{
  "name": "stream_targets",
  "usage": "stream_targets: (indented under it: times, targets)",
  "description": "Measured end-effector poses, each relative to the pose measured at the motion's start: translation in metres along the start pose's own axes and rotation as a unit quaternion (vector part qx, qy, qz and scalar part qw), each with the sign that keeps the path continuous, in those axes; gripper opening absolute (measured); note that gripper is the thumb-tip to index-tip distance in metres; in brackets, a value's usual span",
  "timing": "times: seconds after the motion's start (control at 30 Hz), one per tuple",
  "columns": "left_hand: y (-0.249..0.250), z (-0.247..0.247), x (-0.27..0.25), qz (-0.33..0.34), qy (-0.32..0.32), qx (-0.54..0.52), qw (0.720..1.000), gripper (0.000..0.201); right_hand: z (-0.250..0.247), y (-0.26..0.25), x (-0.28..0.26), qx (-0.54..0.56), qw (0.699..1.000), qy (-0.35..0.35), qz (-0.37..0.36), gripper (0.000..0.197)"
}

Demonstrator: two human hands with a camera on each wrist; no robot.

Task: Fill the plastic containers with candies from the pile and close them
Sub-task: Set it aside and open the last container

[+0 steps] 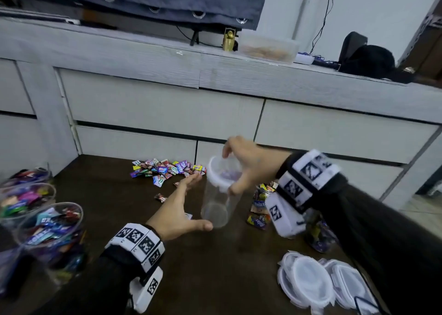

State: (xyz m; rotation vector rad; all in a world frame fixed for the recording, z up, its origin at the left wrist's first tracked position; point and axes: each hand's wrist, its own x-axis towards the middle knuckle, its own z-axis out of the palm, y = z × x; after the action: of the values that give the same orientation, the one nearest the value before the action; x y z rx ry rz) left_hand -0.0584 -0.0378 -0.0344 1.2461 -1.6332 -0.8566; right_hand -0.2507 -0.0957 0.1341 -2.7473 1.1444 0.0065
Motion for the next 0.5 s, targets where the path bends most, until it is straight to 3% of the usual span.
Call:
stream_targets:
  times: [0.13, 0.37, 0.5]
  targets:
    - [-0.006, 0.004, -0.017, -0.002, -0.028, -0.016, 0.999, 0.131, 0.046, -0.016, -0.009, 0.047, 0.997, -0.053, -0.015, 0.067]
    - [-0.013, 0.015, -0.028, -0.048, -0.070, -0.002, 0.996, 0.097, 0.090, -0.022, -0.007, 0.055, 0.993, -0.096, -0.037, 0.065]
    - [-0.015, 0.020, -0.029, -0.049, -0.077, -0.039, 0.995, 0.091, 0.098, -0.014, -0.006, 0.076, 0.992, -0.093, -0.041, 0.068]
